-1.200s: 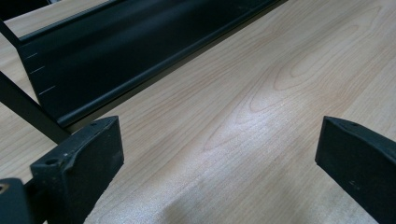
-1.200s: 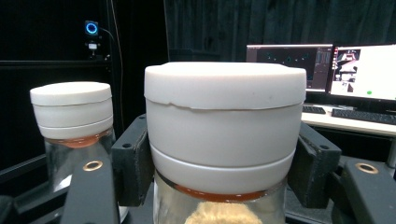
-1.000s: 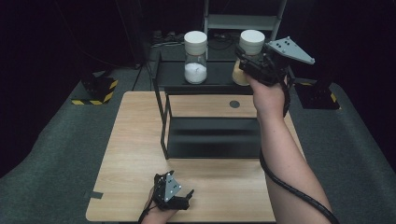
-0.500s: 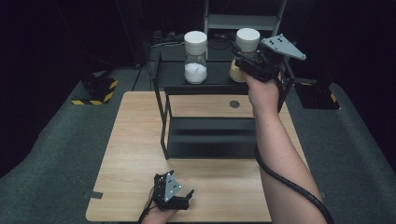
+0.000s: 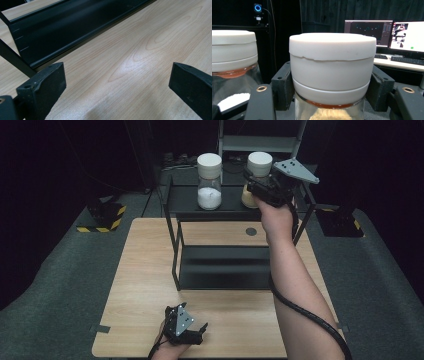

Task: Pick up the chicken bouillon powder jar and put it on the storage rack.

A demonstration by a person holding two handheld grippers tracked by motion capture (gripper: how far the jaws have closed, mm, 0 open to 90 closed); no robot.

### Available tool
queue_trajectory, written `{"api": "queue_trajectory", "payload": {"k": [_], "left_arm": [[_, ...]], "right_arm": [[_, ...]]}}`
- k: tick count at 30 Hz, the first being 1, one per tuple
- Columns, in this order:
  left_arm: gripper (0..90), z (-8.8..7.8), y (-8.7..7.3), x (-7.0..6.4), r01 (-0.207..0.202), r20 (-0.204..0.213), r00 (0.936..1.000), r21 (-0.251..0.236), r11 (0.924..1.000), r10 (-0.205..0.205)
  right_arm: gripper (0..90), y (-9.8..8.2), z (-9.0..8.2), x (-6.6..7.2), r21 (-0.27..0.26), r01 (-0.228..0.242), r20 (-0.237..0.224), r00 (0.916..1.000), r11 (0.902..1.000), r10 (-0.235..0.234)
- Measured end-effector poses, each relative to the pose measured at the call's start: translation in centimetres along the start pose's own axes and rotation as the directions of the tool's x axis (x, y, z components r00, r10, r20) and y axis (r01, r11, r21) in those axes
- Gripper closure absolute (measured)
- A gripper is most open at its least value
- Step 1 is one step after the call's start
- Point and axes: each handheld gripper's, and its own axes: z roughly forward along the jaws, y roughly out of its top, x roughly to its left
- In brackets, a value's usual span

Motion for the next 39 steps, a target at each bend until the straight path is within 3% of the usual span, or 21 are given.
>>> {"api": "queue_trajectory", "payload": {"k": [27, 30, 34, 39], "left_arm": [[1.4, 0.00, 0.03, -0.08, -0.005, -0.002, 1.0000, 0.002, 1.0000, 0.005], [1.4, 0.00, 0.01, -0.07, -0.005, -0.002, 1.0000, 0.000, 1.0000, 0.005], [1.4, 0.00, -0.01, -0.02, 0.002, 0.000, 1.0000, -0.001, 1.0000, -0.002], [1.4, 0.01, 0.02, -0.08, -0.001, 0.001, 1.0000, -0.001, 1.0000, 0.001]], "right_arm": [[33.2, -0.19, 0.04, -0.25, 0.001, 0.005, -0.005, 1.0000, 1.0000, -0.005], [26.1, -0.11, -0.10, 0.07, -0.007, 0.010, 0.016, 0.9998, 0.9999, -0.010], [14.4, 0.13, -0.12, 0.10, -0.002, -0.033, 0.017, 0.9993, 0.9995, 0.033], [2.2, 0.07, -0.06, 0.52, 0.011, -0.029, 0.033, 0.9990, 0.9995, 0.029]]}}
